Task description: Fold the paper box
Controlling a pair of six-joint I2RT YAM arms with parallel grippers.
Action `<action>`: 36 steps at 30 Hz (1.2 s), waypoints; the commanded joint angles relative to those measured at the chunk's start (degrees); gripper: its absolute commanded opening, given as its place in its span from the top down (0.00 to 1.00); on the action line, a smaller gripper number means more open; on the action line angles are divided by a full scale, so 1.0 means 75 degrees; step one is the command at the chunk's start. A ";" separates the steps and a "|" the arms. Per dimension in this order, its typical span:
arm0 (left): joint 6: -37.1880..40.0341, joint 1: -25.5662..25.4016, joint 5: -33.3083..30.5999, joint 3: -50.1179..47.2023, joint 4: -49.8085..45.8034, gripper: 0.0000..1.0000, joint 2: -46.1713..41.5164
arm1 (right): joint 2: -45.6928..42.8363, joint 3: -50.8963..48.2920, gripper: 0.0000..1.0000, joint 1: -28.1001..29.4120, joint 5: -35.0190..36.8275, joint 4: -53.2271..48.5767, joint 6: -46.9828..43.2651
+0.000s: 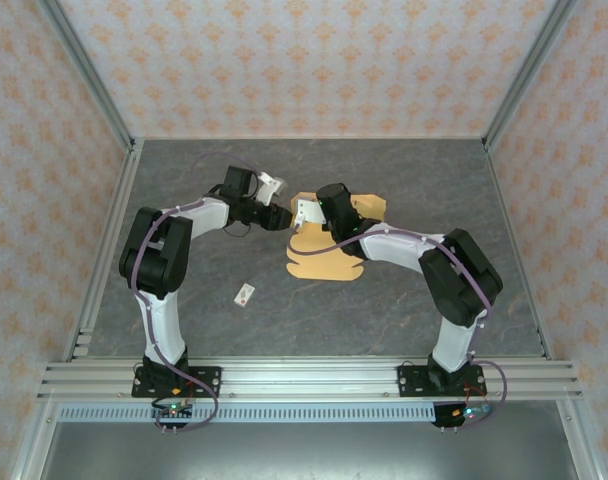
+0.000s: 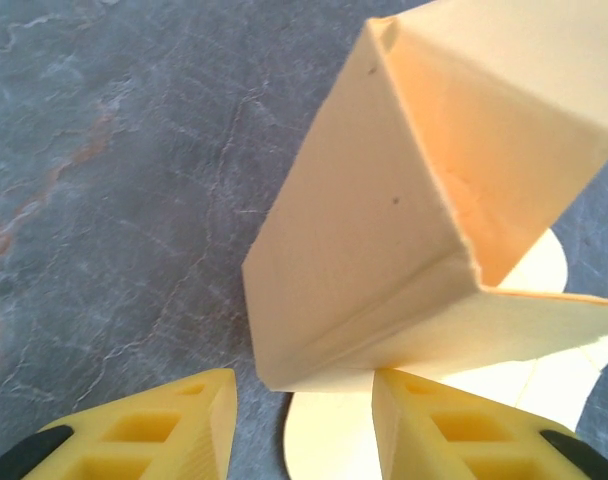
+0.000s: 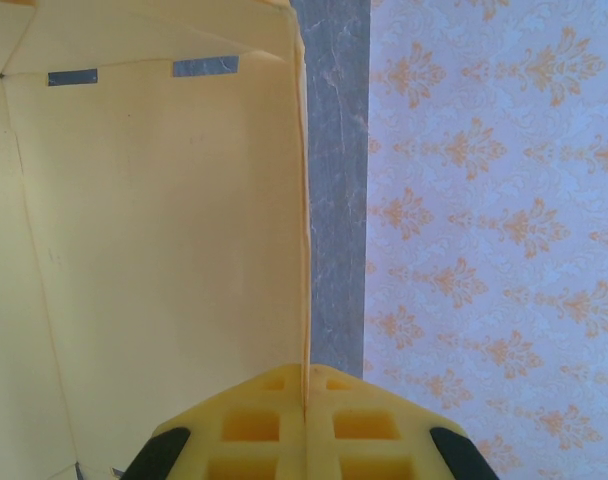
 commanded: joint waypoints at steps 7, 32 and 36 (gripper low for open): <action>-0.0192 -0.0082 0.0309 0.0264 0.0833 0.60 0.0141 | -0.0068 0.0018 1.00 -0.0005 -0.0222 0.0145 0.0047; -0.0900 -0.0407 -0.0462 -0.1422 0.2931 0.59 -0.0501 | -0.0537 -0.0275 1.00 0.0061 -0.0851 -0.0398 0.0128; -0.0891 -0.0456 -0.0685 -0.1591 0.3129 0.59 -0.0791 | -0.0598 -0.0133 1.00 0.0033 -0.1056 -0.0780 0.0221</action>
